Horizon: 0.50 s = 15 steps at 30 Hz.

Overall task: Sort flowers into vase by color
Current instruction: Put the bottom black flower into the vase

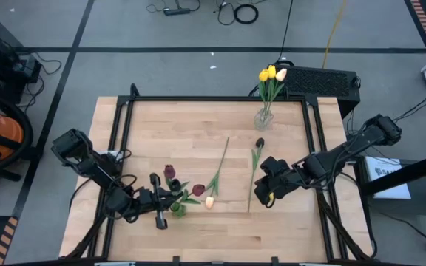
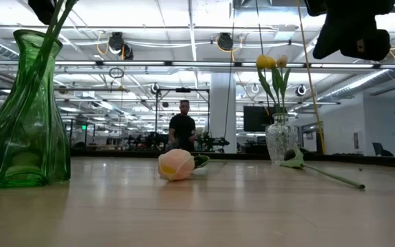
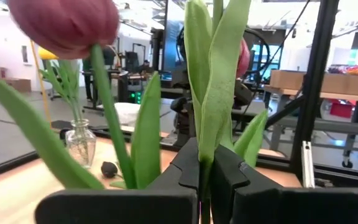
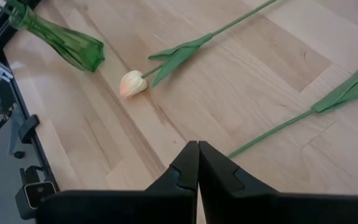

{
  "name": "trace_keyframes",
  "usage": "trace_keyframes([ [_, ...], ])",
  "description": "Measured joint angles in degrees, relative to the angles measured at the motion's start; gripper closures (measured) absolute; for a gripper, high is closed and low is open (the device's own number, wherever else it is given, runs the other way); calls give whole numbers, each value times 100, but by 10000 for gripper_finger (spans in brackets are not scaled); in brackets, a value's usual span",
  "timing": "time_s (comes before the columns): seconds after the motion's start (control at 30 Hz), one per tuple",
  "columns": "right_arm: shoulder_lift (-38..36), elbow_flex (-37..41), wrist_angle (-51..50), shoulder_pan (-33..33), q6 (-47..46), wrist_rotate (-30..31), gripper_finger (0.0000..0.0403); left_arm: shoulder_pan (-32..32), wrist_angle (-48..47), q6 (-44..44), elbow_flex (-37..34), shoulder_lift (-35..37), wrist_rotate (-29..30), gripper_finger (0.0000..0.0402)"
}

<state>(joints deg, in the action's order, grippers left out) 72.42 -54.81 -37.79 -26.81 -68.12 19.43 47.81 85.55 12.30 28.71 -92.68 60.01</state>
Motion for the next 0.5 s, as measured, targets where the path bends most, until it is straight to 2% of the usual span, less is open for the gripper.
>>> trace_keyframes([
  [0.5, 0, 0, 237, 248, 49, 2, 403, 62, 251, -191, 7, 2, 6, 388],
])
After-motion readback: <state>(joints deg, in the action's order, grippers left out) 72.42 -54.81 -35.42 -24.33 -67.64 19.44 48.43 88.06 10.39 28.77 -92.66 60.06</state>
